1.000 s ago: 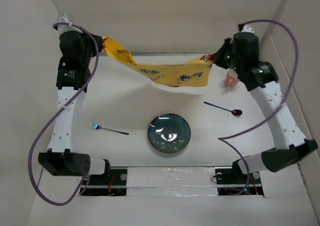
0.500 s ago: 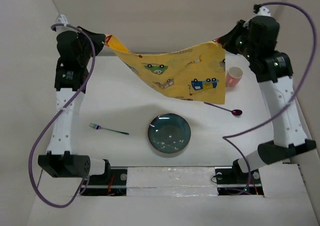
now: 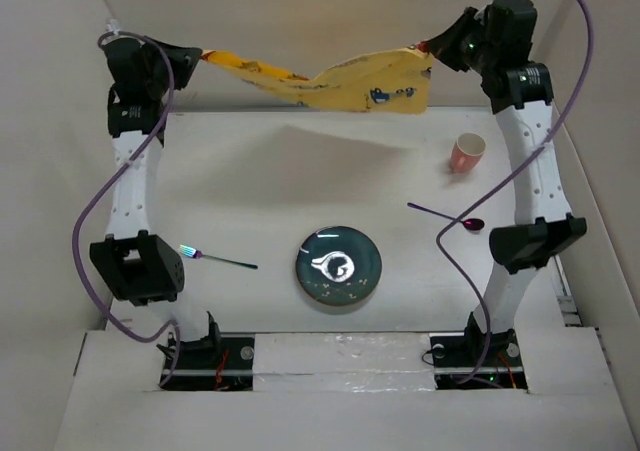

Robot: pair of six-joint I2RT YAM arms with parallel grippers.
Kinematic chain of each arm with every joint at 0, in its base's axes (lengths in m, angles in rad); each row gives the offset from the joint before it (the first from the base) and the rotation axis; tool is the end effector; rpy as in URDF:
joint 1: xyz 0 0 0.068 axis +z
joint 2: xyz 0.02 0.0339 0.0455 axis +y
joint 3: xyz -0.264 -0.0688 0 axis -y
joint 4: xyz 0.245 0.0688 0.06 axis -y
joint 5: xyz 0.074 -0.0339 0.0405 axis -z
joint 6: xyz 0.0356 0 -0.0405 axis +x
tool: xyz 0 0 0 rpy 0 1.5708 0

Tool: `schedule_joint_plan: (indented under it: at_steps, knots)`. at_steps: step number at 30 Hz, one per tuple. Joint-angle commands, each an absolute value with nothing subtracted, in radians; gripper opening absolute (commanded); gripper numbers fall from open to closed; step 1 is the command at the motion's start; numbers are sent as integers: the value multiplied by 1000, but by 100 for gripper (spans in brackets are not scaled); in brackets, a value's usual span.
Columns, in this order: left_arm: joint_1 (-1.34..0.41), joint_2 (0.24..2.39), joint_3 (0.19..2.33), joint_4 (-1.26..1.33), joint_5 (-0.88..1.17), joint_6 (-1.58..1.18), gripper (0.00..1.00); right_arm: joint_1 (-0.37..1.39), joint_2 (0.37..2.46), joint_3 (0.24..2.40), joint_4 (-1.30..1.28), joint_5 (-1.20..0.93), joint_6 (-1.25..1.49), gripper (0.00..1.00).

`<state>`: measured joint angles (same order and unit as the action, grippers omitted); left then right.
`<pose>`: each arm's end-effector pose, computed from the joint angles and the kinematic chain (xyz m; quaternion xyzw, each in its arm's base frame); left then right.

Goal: Set the dinner table for one person

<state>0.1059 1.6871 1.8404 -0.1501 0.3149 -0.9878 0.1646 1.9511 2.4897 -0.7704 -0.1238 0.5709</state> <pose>0.3904 0.0304 0.4728 -0.2677 0.6533 -0.3986 0.5853 0.3978 0.0705 0.5107 0.1203 0.7743 0.2679 0.5605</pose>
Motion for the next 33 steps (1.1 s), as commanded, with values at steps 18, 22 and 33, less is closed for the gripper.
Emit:
schedule_joint_plan:
  at_steps: [18,22,33]
  knots:
    - [318,1384,980,3,289,-793,47,181,1848,1500,-431,-206,465,0]
    - [221,1362,1061,-119,77,-658,53,181,1885,1493,-437,-190,466,0]
    - [-293,1646,1216,-236,-155,-252,33,181,1800,1390,-387,-198,506,0]
